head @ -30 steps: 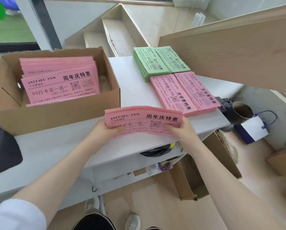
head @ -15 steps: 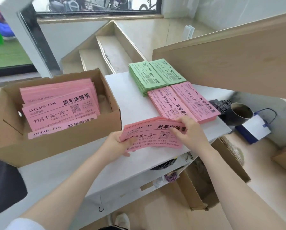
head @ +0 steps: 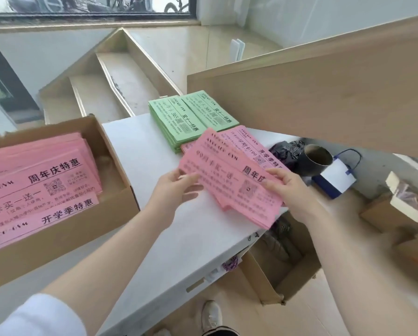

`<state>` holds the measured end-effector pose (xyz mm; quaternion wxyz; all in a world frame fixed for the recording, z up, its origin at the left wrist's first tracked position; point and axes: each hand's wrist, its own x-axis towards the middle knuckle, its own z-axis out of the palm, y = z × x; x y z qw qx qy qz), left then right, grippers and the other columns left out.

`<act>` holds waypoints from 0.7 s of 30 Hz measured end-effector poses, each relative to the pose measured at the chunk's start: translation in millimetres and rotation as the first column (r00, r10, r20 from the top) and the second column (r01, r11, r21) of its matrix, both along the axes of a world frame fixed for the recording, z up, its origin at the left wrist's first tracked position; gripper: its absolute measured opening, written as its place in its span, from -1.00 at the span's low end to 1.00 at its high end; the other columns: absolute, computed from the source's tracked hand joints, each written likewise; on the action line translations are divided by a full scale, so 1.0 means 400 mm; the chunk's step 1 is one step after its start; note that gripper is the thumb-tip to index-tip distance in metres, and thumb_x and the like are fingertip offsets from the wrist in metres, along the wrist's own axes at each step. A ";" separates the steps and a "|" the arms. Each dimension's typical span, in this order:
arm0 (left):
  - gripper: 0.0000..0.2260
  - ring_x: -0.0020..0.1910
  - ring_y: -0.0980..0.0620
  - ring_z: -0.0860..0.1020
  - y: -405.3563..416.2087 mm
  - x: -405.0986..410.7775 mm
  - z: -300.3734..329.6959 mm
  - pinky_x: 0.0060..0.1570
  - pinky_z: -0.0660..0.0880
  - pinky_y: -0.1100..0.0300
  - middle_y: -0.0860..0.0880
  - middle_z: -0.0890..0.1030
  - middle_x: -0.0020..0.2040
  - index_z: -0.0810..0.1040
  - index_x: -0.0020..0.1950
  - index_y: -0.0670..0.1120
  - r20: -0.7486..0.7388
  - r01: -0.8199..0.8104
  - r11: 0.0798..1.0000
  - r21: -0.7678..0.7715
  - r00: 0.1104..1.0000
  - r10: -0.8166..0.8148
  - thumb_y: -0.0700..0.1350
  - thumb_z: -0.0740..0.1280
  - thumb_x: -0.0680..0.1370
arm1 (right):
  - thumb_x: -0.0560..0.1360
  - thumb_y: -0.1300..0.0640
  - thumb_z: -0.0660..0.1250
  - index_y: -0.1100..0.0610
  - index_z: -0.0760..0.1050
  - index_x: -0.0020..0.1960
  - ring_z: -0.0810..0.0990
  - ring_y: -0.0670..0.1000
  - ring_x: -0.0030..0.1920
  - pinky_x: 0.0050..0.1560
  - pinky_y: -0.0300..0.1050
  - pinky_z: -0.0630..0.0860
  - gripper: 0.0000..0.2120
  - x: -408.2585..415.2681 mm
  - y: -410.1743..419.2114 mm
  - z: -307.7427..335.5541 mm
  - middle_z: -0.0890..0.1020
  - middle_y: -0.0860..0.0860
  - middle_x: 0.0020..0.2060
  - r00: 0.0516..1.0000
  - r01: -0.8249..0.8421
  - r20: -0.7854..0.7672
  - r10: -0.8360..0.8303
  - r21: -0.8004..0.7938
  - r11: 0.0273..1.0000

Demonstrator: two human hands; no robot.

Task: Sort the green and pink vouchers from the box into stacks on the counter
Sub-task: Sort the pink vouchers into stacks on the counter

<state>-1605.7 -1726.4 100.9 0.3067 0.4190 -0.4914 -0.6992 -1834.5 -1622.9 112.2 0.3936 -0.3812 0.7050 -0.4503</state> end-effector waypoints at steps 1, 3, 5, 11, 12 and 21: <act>-0.92 -0.16 0.08 0.60 -0.011 -0.018 -0.004 -0.10 0.51 0.22 -0.01 0.63 -0.10 0.52 0.01 -0.04 -0.014 -0.020 1.000 -0.012 1.000 0.019 -0.19 0.27 0.56 | 0.52 0.27 0.28 0.08 0.52 0.05 0.68 -0.04 -0.20 -0.33 -0.16 0.60 -0.83 0.000 -0.018 -0.002 0.67 0.00 -0.12 0.997 0.035 0.076 -0.034 -0.005 0.999; -0.83 -0.05 0.03 0.60 -0.033 -0.061 -0.004 0.03 0.52 0.18 -0.02 0.63 0.00 0.45 0.11 -0.01 -0.063 -0.048 0.999 -0.005 0.997 0.047 -0.24 0.22 0.58 | 0.52 0.28 0.26 0.09 0.50 0.04 0.67 0.01 -0.19 -0.27 -0.06 0.63 -0.85 0.006 -0.060 -0.006 0.67 0.04 -0.11 0.981 0.055 0.188 -0.053 -0.005 0.998; -0.74 0.01 -0.02 0.61 -0.053 -0.110 -0.003 -0.06 0.59 0.17 -0.05 0.62 0.08 0.36 0.21 -0.04 -0.112 -0.089 0.996 0.025 0.989 0.091 -0.31 0.17 0.58 | 0.53 0.26 0.27 0.10 0.49 0.03 0.66 0.08 -0.13 -0.13 0.06 0.61 -0.88 0.014 -0.101 -0.012 0.66 0.10 -0.07 0.978 0.034 0.207 -0.038 0.021 0.999; -0.64 0.18 -0.01 0.54 -0.136 -0.175 -0.066 0.18 0.49 -0.09 0.04 0.55 0.22 0.36 0.31 0.03 0.170 -0.147 0.974 -0.173 0.969 0.177 -0.26 0.15 0.55 | 0.48 0.16 0.35 0.12 0.41 0.29 0.53 -0.11 0.01 0.04 -0.16 0.46 -0.61 0.014 -0.158 -0.018 0.55 -0.10 0.11 0.923 -0.098 -0.352 0.155 0.174 0.980; -0.63 0.19 -0.01 0.53 -0.142 -0.178 -0.074 0.20 0.47 -0.09 0.04 0.54 0.23 0.34 0.33 0.03 0.222 -0.130 0.969 -0.209 0.959 0.176 -0.25 0.16 0.55 | 0.47 0.15 0.35 0.12 0.38 0.32 0.50 -0.12 0.04 0.05 -0.21 0.42 -0.57 0.008 -0.160 -0.021 0.54 -0.08 0.14 0.888 -0.124 -0.416 0.196 0.194 0.973; -0.65 0.27 0.03 0.37 -0.117 -0.204 -0.115 0.30 0.33 0.03 -0.01 0.30 0.28 0.31 0.35 0.04 0.324 -0.191 0.939 -0.287 0.903 0.283 -0.11 0.16 0.57 | 0.51 -0.05 0.26 0.13 0.42 0.26 0.38 0.09 0.26 0.24 -0.04 0.35 -0.61 -0.030 -0.169 -0.064 0.46 0.07 0.22 0.547 -0.194 -0.774 0.318 0.252 0.948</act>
